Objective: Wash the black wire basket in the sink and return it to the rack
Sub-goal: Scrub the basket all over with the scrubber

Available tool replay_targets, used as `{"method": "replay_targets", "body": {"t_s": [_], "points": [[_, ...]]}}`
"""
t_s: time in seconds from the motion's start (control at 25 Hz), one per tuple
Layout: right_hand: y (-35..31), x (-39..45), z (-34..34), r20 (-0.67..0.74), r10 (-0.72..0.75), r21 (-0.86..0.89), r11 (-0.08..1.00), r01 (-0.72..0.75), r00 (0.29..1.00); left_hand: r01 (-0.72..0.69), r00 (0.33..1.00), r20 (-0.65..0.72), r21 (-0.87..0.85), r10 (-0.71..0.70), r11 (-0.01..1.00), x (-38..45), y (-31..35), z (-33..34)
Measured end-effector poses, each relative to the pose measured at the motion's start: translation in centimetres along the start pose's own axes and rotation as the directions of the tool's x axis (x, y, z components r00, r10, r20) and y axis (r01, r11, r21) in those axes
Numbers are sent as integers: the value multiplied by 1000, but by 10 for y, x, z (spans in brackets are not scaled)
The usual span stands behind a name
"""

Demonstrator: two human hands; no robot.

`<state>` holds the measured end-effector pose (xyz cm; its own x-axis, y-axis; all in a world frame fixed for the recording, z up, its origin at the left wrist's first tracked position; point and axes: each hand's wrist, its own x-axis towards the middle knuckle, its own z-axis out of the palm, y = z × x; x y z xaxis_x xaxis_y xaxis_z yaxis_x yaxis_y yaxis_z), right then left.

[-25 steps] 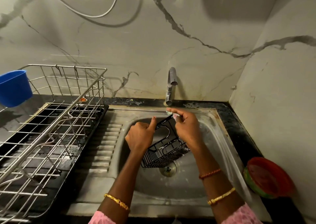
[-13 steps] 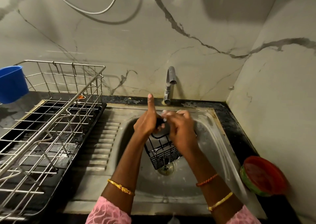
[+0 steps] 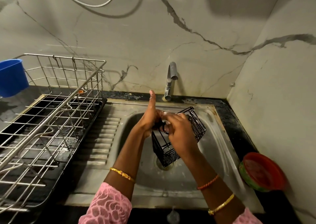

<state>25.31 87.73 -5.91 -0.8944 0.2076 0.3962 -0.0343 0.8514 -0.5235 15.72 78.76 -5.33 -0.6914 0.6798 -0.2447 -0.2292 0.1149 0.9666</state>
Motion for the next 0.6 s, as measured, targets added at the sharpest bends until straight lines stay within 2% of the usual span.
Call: {"method": "replay_targets", "body": {"t_s": [0.04,0.16,0.24,0.4,0.48,0.6], "points": [[-1,-2,0,-13,-23,0,1000,23,1000,23,999,25,-52,-21,998,1,-1,-3],[6,12,-17,-48,82,4,997,-82,996,62,984,176,-158,-33,985,5,-3,-4],[9,14,-18,-59,79,-35,996,-82,995,67,976,219,-244,-12,967,10,-3,-1],[-4,-20,8,-98,-90,-85,993,82,991,110,963,268,-399,1,910,15,-10,-3],[4,-30,16,-137,-171,-25,985,169,976,127,962,274,-453,2,882,13,-14,-4],[20,-30,13,-110,-265,91,957,275,958,116,969,246,-520,18,846,8,-13,-3]]}}
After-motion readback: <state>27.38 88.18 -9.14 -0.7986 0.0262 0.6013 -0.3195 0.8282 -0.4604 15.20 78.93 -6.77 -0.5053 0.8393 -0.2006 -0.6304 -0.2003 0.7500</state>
